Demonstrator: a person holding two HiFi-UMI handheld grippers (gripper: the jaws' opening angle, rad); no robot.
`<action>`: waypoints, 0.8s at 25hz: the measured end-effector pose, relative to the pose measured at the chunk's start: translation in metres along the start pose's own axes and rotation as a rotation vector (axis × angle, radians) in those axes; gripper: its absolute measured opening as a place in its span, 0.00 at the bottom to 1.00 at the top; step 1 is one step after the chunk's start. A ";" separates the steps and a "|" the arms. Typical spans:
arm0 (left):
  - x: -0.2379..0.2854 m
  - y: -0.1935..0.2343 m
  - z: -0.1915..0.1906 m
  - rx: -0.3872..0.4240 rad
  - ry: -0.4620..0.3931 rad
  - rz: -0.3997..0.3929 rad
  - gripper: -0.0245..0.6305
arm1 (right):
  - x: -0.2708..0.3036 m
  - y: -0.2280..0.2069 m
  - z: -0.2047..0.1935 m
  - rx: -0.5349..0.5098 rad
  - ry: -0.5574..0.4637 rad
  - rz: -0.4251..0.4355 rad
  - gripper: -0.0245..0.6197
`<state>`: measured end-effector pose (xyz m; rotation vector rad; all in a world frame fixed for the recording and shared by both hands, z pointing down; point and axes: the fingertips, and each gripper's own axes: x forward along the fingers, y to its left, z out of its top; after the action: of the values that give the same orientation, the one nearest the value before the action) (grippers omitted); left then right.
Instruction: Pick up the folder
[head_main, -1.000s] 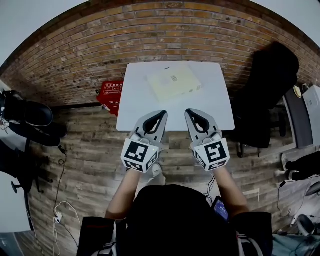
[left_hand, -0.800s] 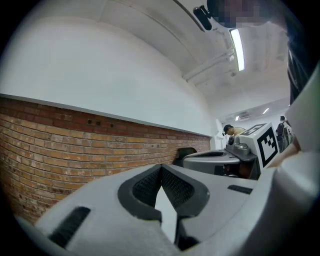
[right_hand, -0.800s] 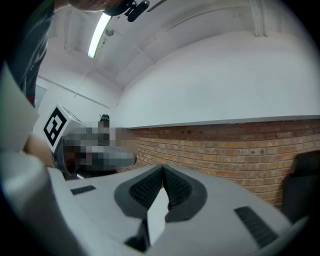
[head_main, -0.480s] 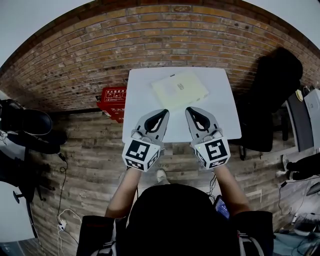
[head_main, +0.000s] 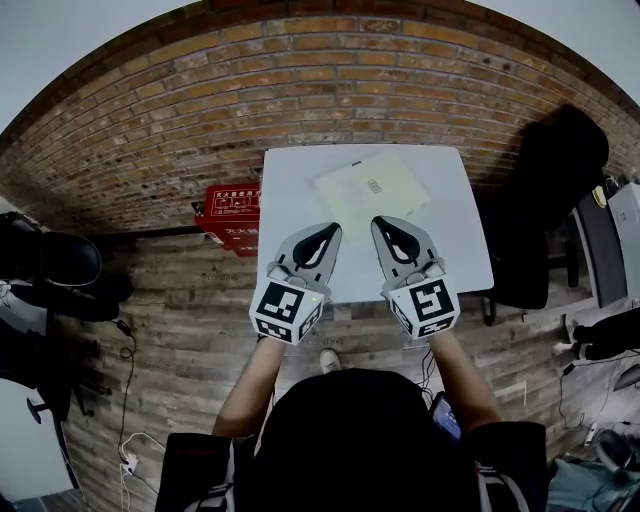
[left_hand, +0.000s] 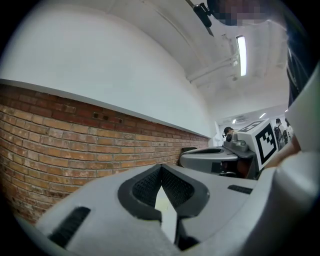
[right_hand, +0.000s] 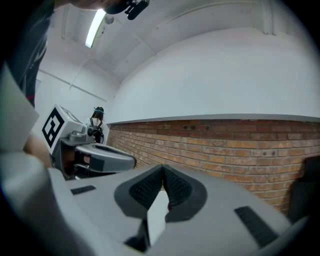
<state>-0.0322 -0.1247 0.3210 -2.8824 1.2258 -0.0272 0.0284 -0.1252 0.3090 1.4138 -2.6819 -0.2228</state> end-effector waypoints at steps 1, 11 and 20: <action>0.000 0.004 -0.001 -0.002 0.001 -0.003 0.05 | 0.004 0.002 -0.001 -0.005 0.005 0.000 0.08; -0.001 0.033 -0.015 -0.031 0.013 -0.014 0.05 | 0.031 0.006 -0.011 -0.016 0.039 -0.005 0.08; 0.006 0.041 -0.024 -0.050 0.022 -0.003 0.05 | 0.043 0.000 -0.018 -0.028 0.052 0.009 0.08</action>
<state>-0.0580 -0.1574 0.3443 -2.9343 1.2428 -0.0289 0.0069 -0.1621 0.3276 1.3802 -2.6323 -0.2181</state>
